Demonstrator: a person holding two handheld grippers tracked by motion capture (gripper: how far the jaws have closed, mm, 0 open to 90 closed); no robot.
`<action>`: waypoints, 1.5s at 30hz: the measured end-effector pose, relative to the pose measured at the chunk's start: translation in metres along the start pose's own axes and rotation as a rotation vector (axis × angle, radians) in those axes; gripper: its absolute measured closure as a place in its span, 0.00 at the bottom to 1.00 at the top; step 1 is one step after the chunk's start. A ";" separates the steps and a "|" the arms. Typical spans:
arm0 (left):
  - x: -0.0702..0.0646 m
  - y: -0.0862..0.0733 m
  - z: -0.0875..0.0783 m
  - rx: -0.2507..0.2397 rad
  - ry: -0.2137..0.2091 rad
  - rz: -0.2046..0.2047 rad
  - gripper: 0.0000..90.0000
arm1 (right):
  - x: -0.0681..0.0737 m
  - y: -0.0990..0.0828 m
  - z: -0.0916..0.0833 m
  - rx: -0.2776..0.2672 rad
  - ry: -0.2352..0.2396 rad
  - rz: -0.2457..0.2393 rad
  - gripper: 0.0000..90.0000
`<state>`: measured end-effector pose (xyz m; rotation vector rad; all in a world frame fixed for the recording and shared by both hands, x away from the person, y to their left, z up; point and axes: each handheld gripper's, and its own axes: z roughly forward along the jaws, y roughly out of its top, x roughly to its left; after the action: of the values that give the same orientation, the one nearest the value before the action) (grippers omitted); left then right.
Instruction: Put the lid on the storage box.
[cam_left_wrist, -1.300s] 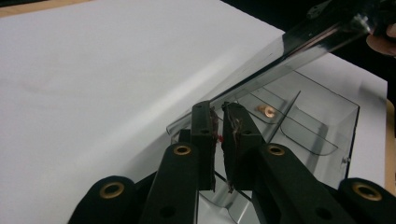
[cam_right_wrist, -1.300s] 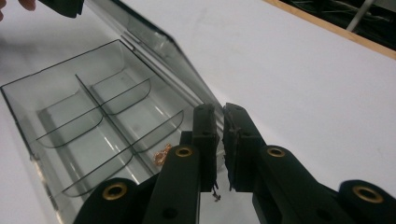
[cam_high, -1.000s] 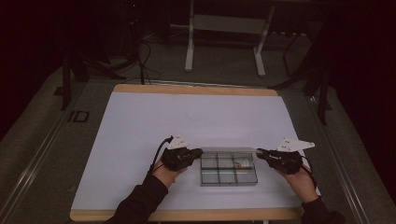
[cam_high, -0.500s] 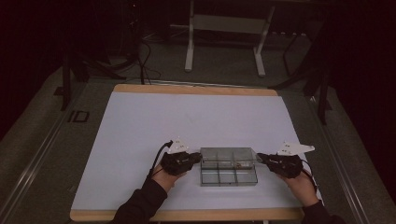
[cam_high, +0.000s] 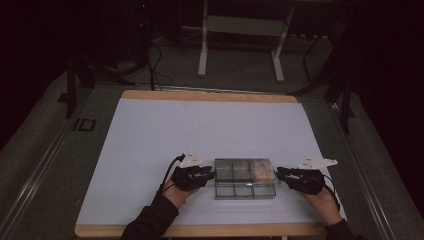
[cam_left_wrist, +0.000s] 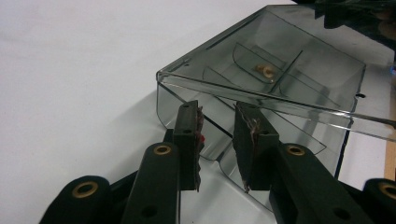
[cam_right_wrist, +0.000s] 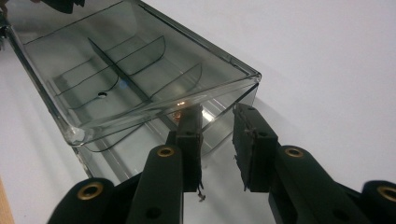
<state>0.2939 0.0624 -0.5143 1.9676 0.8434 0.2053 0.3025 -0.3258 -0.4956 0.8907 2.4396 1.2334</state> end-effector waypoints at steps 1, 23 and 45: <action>0.000 0.000 0.000 0.000 0.000 0.000 0.80 | 0.000 0.000 0.000 0.000 0.002 0.001 0.80; 0.007 -0.006 0.006 0.009 0.018 -0.017 0.70 | -0.005 -0.006 0.004 0.003 -0.019 0.010 0.71; 0.016 -0.008 0.001 -0.076 -0.012 -0.048 0.03 | -0.004 -0.011 0.010 -0.074 -0.064 0.014 0.14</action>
<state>0.3030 0.0744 -0.5249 1.8743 0.8622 0.1943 0.3061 -0.3271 -0.5100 0.9131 2.3263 1.2718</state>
